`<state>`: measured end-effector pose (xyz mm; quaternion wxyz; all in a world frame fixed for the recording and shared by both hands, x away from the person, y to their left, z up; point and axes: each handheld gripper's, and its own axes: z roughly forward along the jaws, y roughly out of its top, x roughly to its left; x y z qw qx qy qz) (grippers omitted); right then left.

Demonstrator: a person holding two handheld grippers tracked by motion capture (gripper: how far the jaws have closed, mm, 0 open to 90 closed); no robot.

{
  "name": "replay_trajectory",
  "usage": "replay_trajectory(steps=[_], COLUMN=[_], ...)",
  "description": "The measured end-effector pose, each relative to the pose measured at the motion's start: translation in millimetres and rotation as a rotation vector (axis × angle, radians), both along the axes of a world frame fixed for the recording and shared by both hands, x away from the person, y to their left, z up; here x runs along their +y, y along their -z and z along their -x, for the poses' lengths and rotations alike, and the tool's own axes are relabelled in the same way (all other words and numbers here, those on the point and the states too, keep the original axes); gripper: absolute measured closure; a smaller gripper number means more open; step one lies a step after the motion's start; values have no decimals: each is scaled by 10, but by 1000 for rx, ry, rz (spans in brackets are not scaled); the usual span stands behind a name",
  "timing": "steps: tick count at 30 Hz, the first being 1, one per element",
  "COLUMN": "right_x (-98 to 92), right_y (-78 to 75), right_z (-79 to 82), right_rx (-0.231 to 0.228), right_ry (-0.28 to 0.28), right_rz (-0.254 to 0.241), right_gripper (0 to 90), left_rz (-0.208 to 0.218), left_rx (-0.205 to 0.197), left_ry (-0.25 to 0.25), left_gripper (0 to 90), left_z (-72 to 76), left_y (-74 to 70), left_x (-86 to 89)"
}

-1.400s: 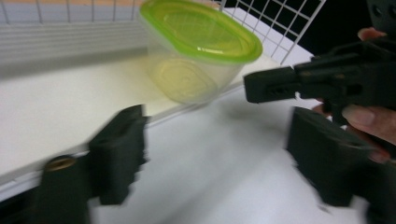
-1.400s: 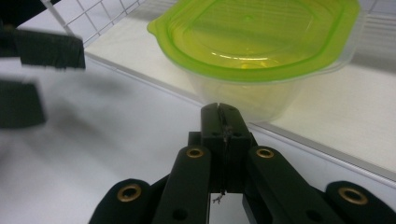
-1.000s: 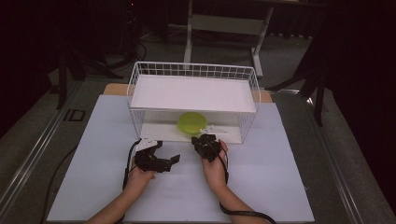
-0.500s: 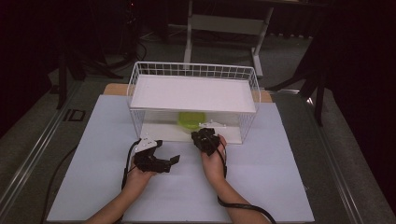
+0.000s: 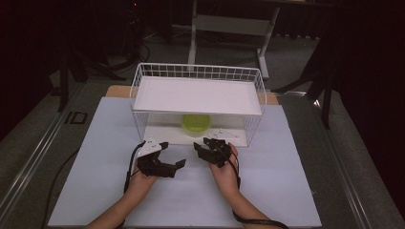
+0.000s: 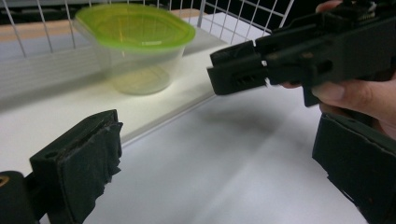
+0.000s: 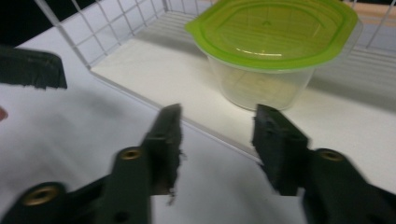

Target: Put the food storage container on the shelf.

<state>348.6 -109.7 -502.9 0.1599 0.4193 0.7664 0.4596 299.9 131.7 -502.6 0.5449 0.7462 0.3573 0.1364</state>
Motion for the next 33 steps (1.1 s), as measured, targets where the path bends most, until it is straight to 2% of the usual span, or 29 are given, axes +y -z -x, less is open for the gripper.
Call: replay_trajectory(steps=[1,4,8,12,15,17,23,29,33], right_x=[-30,-81,-137,-183,-209,-229,-309,-392,-451], right_y=[-20,-46,-87,-132,-142,-145,-161,-171,-197], right_z=[38,86,166,238,286,314,404,504,574], right_rx=[-12,2,-1,-19,-28,-27,-44,-62,-69], right_ry=[-9,-44,-89,-115,-116,-118,-120,-132,-143], right_rz=[-17,-54,-74,-83,-71,-66,-68,-40,-47], right_gripper=[394,279,210,188,188,188,190,190,190], left_rz=[3,8,1,7,-16,-25,-23,-19,-11], left_rx=[0,-4,-4,-9,-32,-33,-22,-5,-8], left_ry=[0,7,21,30,39,48,53,56,58], left_gripper=[22,22,22,22,22,22,22,22,22], left_z=[8,51,95,133,178,205,276,334,367], left_y=[-16,-64,-100,-148,-183,-199,-201,-184,-194], left_x=[6,31,46,55,53,57,112,172,202])
